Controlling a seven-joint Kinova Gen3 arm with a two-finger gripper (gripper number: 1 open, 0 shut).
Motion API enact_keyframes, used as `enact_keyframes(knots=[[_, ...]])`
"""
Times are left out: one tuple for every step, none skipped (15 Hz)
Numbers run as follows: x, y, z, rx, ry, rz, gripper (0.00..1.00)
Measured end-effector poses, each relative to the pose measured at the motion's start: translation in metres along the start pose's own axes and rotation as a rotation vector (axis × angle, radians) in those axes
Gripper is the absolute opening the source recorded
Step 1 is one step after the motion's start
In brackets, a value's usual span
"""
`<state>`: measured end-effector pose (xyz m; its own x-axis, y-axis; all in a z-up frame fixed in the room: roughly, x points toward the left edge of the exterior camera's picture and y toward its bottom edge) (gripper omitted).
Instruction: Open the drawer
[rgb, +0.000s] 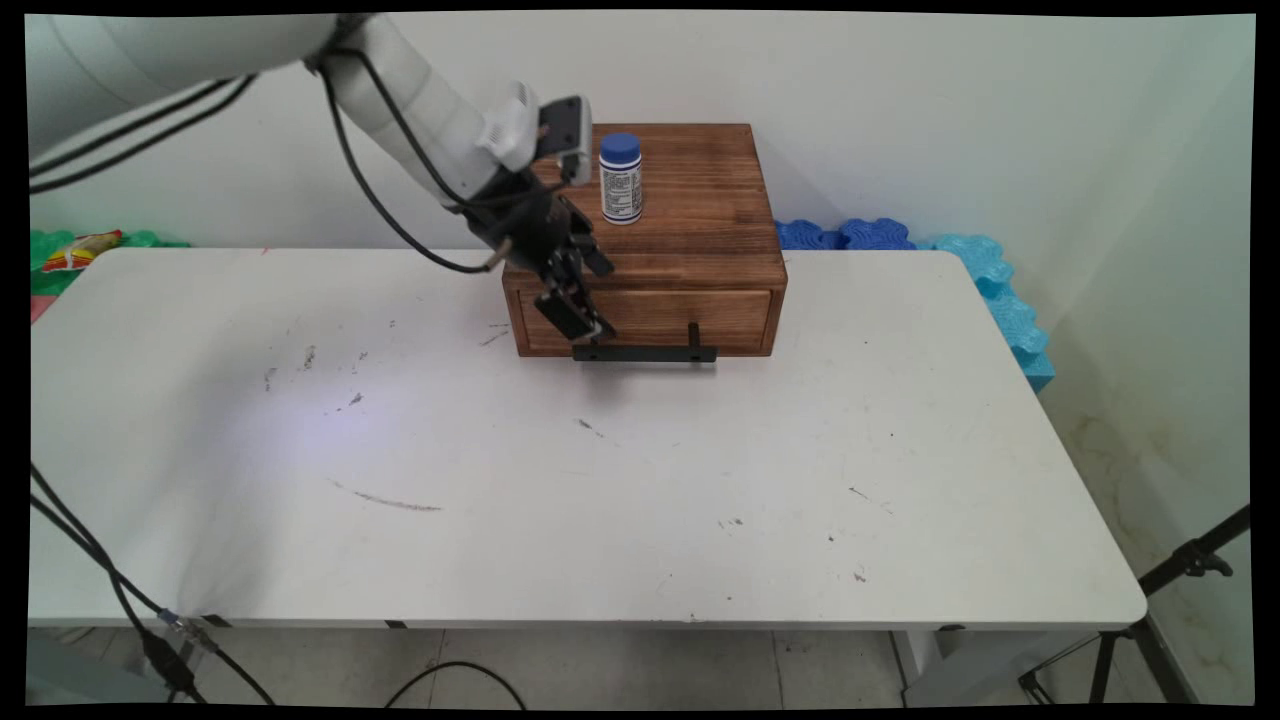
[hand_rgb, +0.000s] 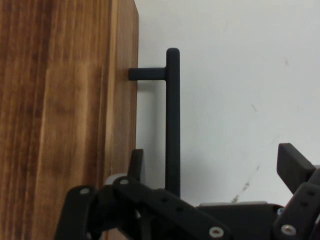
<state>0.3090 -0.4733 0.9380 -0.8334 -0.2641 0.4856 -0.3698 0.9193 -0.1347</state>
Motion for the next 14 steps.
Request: enact_keyframes(knots=[[0.001,0.000,0.008,-0.002,-0.008,0.004,1.00],[0.002,-0.001,0.016,-0.004,-0.017,0.009,1.00],[0.002,-0.001,0.024,-0.004,-0.025,0.013,1.00],[0.002,-0.001,0.031,-0.004,-0.032,0.017,1.00],[0.003,-0.001,0.039,-0.005,-0.038,0.020,1.00],[0.003,0.000,0.047,-0.006,-0.044,0.022,1.00],[0.003,0.000,0.053,-0.008,-0.048,0.024,1.00],[0.003,0.001,0.060,-0.010,-0.052,0.024,1.00],[0.003,0.001,0.067,-0.011,-0.057,0.024,1.00],[0.003,0.002,0.072,-0.013,-0.061,0.023,1.00],[0.003,0.001,0.079,-0.012,-0.066,0.022,1.00],[0.003,0.001,0.085,-0.012,-0.071,0.020,1.00],[0.003,0.001,0.090,-0.011,-0.074,0.019,1.00],[0.002,0.002,0.095,-0.012,-0.077,0.018,1.00]])
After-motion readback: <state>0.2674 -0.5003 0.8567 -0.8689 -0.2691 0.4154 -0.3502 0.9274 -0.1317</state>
